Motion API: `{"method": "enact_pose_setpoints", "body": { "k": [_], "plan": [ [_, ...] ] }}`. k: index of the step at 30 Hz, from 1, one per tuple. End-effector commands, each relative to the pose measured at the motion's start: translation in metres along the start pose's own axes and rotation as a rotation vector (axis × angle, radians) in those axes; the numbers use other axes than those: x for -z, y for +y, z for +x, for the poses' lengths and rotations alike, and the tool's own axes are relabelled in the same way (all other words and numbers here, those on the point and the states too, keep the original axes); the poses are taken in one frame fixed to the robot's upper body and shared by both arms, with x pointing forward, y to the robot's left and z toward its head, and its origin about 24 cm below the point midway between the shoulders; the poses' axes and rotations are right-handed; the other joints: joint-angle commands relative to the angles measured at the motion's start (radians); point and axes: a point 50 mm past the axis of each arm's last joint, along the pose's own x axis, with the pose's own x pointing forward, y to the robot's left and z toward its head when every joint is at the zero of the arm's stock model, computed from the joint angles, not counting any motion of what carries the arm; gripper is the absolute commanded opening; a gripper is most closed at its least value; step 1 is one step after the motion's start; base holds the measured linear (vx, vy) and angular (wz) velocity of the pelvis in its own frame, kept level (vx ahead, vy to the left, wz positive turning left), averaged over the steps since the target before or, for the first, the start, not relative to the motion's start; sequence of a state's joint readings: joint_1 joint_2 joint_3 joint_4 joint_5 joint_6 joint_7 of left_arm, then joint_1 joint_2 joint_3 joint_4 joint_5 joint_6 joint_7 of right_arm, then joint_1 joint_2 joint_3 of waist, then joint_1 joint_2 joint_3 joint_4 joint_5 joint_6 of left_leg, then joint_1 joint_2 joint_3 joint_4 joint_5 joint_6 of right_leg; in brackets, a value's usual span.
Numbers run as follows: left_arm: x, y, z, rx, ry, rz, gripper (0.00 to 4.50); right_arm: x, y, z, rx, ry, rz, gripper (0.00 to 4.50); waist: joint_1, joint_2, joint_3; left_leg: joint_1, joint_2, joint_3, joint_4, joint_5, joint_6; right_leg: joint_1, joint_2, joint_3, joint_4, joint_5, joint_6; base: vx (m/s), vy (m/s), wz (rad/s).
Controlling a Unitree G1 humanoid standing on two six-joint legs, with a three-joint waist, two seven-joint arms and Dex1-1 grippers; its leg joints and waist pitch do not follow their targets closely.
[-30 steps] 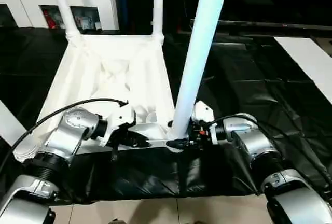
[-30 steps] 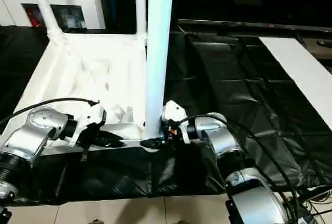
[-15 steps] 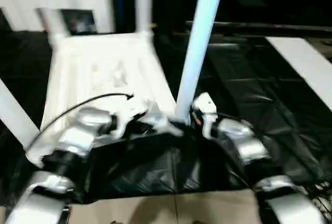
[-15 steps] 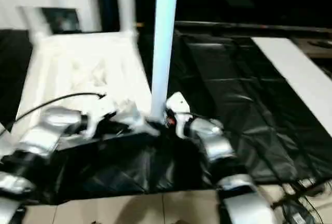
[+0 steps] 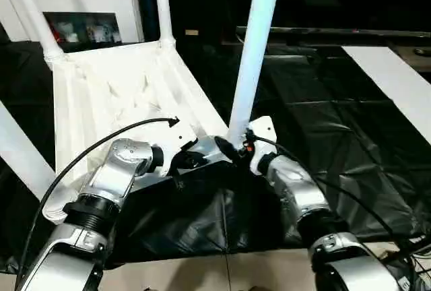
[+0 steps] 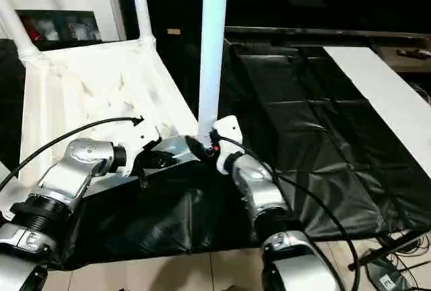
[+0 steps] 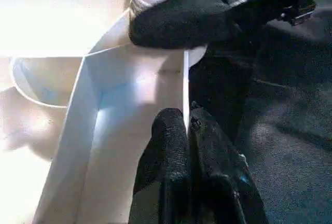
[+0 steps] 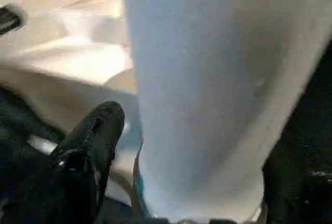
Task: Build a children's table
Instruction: Rotate leg to tighten
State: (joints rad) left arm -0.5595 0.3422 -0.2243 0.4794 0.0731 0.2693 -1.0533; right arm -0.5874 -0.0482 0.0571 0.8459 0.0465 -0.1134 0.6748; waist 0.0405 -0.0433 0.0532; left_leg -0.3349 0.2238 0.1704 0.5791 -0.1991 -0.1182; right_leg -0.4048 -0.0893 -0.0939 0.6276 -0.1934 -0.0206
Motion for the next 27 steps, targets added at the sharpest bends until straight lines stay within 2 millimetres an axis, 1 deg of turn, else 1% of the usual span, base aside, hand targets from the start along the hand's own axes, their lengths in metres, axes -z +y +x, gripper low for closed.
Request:
{"method": "enact_pose_setpoints", "body": {
  "k": [1, 3, 4, 5, 6, 7, 8, 10, 11, 12, 13, 14, 15, 16, 17, 18, 19, 20, 21, 22, 24, 27],
  "plan": [
    [-0.009, -0.015, 0.013, 0.117, -0.089, 0.027, 0.00, -0.005, 0.017, 0.007, -0.153, -0.009, -0.053, 4.04, 0.002, 0.008, -0.061, -0.015, 0.007, 0.007, -0.063, -0.143, 0.066, 0.056, -0.050, 0.058, -0.081, -0.177, -0.209, 0.000, 0.000, 0.00],
    [-0.008, -0.016, 0.009, 0.150, -0.091, 0.028, 0.00, -0.003, 0.010, -0.003, -0.230, 0.025, -0.072, 4.04, 0.003, 0.006, -0.065, -0.015, 0.006, 0.009, -0.059, -0.120, 0.081, 0.060, -0.048, 0.058, -0.072, -0.116, -0.234, 0.000, 0.000, 0.00],
    [-0.006, -0.015, 0.004, 0.196, -0.097, 0.038, 0.00, 0.000, 0.006, -0.015, -0.337, 0.067, -0.104, 4.04, 0.005, 0.007, -0.065, -0.017, 0.005, 0.009, -0.056, -0.109, 0.092, 0.063, -0.048, 0.058, -0.069, -0.095, -0.244, 0.000, 0.000, 0.00],
    [-0.005, -0.016, 0.000, 0.230, -0.096, 0.052, 0.00, 0.001, 0.005, -0.021, -0.399, 0.090, -0.116, 4.04, 0.008, 0.006, -0.067, -0.017, 0.005, 0.010, -0.054, -0.100, 0.108, 0.065, -0.047, 0.057, -0.068, -0.073, -0.252, 0.000, 0.000, 0.00],
    [-0.005, -0.016, 0.000, 0.232, -0.096, 0.053, 0.00, 0.001, 0.005, -0.021, -0.403, 0.092, -0.117, 4.04, 0.008, 0.006, -0.066, -0.019, 0.005, 0.010, -0.053, -0.095, 0.114, 0.064, -0.047, 0.058, -0.065, -0.060, -0.255, 0.000, 0.000, 0.00],
    [-0.004, -0.016, -0.002, 0.251, -0.094, 0.058, 0.00, 0.001, 0.004, -0.024, -0.433, 0.105, -0.122, 4.04, 0.008, 0.007, -0.066, -0.017, 0.007, 0.011, -0.054, -0.092, 0.117, 0.062, -0.048, 0.058, -0.066, -0.055, -0.260, 0.000, 0.000, 0.00],
    [-0.002, -0.016, -0.004, 0.271, -0.088, 0.060, 0.00, 0.002, 0.003, -0.027, -0.466, 0.120, -0.126, 4.04, 0.009, 0.006, -0.067, -0.017, 0.007, 0.010, -0.054, -0.093, 0.119, 0.064, -0.048, 0.057, -0.065, -0.055, -0.265, 0.000, 0.000, 0.00],
    [-0.001, -0.017, -0.006, 0.297, -0.091, 0.060, 0.00, 0.002, 0.002, -0.030, -0.494, 0.134, -0.130, 4.04, 0.012, 0.008, -0.065, -0.016, 0.010, 0.011, -0.055, -0.106, 0.116, 0.063, -0.049, 0.057, -0.066, -0.073, -0.269, 0.000, 0.000, 0.00],
    [0.000, -0.017, -0.009, 0.324, -0.093, 0.056, 0.00, 0.001, 0.001, -0.032, -0.519, 0.147, -0.136, 3.79, 0.013, 0.008, -0.063, -0.014, 0.011, 0.012, -0.056, -0.119, 0.107, 0.061, -0.048, 0.056, -0.068, -0.098, -0.266, 0.000, 0.000, 0.00],
    [0.002, -0.019, -0.014, 0.369, -0.080, 0.056, 0.00, 0.000, -0.001, -0.034, -0.556, 0.166, -0.143, 3.71, 0.014, 0.009, -0.062, -0.013, 0.012, 0.011, -0.057, -0.133, 0.098, 0.061, -0.049, 0.055, -0.070, -0.120, -0.263, 0.000, 0.000, 0.00],
    [0.004, -0.018, -0.016, 0.378, -0.065, 0.058, 0.00, -0.001, -0.001, -0.034, -0.570, 0.172, -0.147, 3.70, 0.015, 0.009, -0.062, -0.014, 0.013, 0.011, -0.058, -0.142, 0.091, 0.060, -0.048, 0.055, -0.070, -0.137, -0.259, 0.000, 0.000, 0.00],
    [0.006, -0.017, -0.018, 0.383, -0.054, 0.059, 0.00, -0.002, -0.002, -0.035, -0.582, 0.176, -0.150, 3.59, 0.016, 0.008, -0.062, -0.013, 0.013, 0.011, -0.058, -0.149, 0.087, 0.058, -0.049, 0.056, -0.071, -0.148, -0.254, 0.000, 0.000, 0.00],
    [0.006, -0.017, -0.018, 0.383, -0.054, 0.059, 0.00, -0.002, -0.002, -0.035, -0.582, 0.176, -0.150, 3.45, 0.016, 0.008, -0.062, -0.013, 0.013, 0.011, -0.058, -0.149, 0.087, 0.058, -0.049, 0.056, -0.071, -0.148, -0.254, 0.000, 0.000, 0.00],
    [0.006, -0.016, -0.019, 0.386, -0.047, 0.065, 0.00, -0.003, -0.002, -0.035, -0.592, 0.178, -0.147, 3.45, 0.018, 0.009, -0.061, -0.010, 0.014, 0.011, -0.058, -0.148, 0.083, 0.056, -0.050, 0.057, -0.072, -0.156, -0.253, 0.000, 0.000, 0.00],
    [0.008, -0.015, -0.022, 0.392, -0.033, 0.071, 0.00, -0.003, -0.001, -0.035, -0.620, 0.189, -0.152, 3.34, 0.019, -0.001, -0.062, -0.012, 0.014, 0.011, -0.058, -0.144, 0.082, 0.057, -0.050, 0.056, -0.071, -0.159, -0.250, 0.000, 0.000, 0.00],
    [0.008, -0.015, -0.022, 0.394, -0.031, 0.072, 0.00, -0.003, -0.001, -0.035, -0.624, 0.191, -0.153, 3.27, 0.021, 0.004, -0.062, -0.012, 0.015, 0.010, -0.059, -0.136, 0.080, 0.058, -0.051, 0.056, -0.069, -0.156, -0.250, 0.000, 0.000, 0.00],
    [0.009, -0.014, -0.024, 0.403, -0.023, 0.071, 0.00, -0.003, 0.000, -0.035, -0.638, 0.201, -0.160, 3.19, 0.020, -0.002, -0.062, -0.013, 0.015, 0.010, -0.058, -0.132, 0.081, 0.057, -0.050, 0.056, -0.069, -0.152, -0.248, 0.000, 0.000, 0.00],
    [0.010, -0.014, -0.027, 0.405, -0.014, 0.074, 0.00, -0.001, 0.002, -0.034, -0.651, 0.210, -0.169, 3.09, 0.022, -0.001, -0.062, -0.012, 0.015, 0.010, -0.058, -0.127, 0.079, 0.057, -0.051, 0.056, -0.067, -0.146, -0.247, 0.000, 0.000, 0.00],
    [0.011, -0.013, -0.029, 0.401, -0.012, 0.074, 0.00, -0.001, 0.003, -0.033, -0.657, 0.212, -0.170, 2.98, 0.021, -0.002, -0.062, -0.013, 0.015, 0.010, -0.059, -0.127, 0.078, 0.056, -0.051, 0.057, -0.067, -0.146, -0.247, 0.000, 0.000, 0.00],
    [0.011, -0.013, -0.029, 0.401, -0.012, 0.074, 0.00, -0.001, 0.003, -0.033, -0.657, 0.212, -0.170, 2.91, 0.022, -0.001, -0.063, -0.012, 0.015, 0.010, -0.059, -0.124, 0.076, 0.057, -0.052, 0.056, -0.066, -0.142, -0.247, 0.000, 0.000, 0.00],
    [0.012, -0.012, -0.031, 0.394, -0.012, 0.069, 0.00, 0.000, 0.006, -0.032, -0.670, 0.210, -0.169, 2.84, 0.021, -0.005, -0.062, -0.013, 0.015, 0.010, -0.059, -0.123, 0.074, 0.057, -0.052, 0.056, -0.065, -0.138, -0.248, 0.000, 0.000, 0.00],
    [0.014, -0.011, -0.032, 0.363, -0.021, 0.062, 0.00, 0.002, 0.010, -0.030, -0.673, 0.199, -0.154, 2.70, 0.022, -0.001, -0.062, -0.013, 0.014, 0.009, -0.059, -0.127, 0.069, 0.058, -0.053, 0.057, -0.066, -0.140, -0.248, 0.000, 0.000, 0.00]
  ]
}}
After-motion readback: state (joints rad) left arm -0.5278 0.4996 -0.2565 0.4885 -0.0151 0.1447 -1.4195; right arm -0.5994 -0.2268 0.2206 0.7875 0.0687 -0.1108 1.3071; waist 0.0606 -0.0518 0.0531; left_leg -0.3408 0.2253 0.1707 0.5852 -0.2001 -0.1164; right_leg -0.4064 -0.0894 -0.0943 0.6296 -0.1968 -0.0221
